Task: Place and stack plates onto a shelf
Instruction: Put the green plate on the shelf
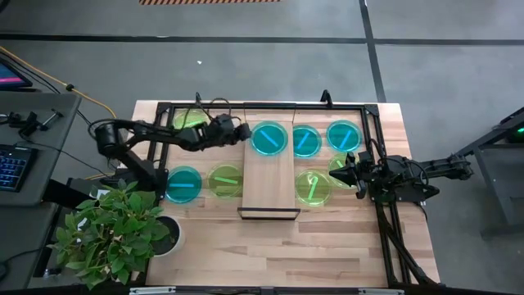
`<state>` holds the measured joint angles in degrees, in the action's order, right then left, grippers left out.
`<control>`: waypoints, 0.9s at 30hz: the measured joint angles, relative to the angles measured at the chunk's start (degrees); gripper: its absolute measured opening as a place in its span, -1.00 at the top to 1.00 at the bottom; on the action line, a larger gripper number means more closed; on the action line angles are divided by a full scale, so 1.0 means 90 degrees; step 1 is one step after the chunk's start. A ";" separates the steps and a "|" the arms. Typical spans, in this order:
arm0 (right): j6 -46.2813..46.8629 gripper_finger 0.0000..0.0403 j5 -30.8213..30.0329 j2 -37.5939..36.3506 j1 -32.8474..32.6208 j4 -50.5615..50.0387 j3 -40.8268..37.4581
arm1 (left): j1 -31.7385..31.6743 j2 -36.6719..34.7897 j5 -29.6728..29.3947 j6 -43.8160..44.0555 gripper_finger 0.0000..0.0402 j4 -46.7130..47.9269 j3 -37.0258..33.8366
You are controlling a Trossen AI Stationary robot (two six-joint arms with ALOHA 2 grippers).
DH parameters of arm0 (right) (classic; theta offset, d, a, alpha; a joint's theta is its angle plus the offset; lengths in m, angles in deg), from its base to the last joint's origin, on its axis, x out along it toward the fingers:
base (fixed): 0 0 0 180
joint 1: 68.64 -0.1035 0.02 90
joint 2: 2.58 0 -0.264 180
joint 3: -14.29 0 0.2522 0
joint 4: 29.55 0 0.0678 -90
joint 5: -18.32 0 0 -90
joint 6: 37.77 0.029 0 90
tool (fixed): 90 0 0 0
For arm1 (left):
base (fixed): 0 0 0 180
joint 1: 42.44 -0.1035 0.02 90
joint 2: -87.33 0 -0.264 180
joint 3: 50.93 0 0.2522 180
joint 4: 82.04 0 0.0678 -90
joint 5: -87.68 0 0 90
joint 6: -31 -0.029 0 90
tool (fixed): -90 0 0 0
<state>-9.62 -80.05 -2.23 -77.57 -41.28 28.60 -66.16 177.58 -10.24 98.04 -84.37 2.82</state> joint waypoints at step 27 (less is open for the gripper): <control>0.0003 1.00 0.0001 0.0002 0.0001 0.0000 0.0001 | 0.0866 -0.5185 0.0637 -0.2856 0.18 -0.2975 -0.3152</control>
<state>-9.59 -80.04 -2.22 -77.56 -41.27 28.62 -58.37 130.92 -4.51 72.33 -111.15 -25.55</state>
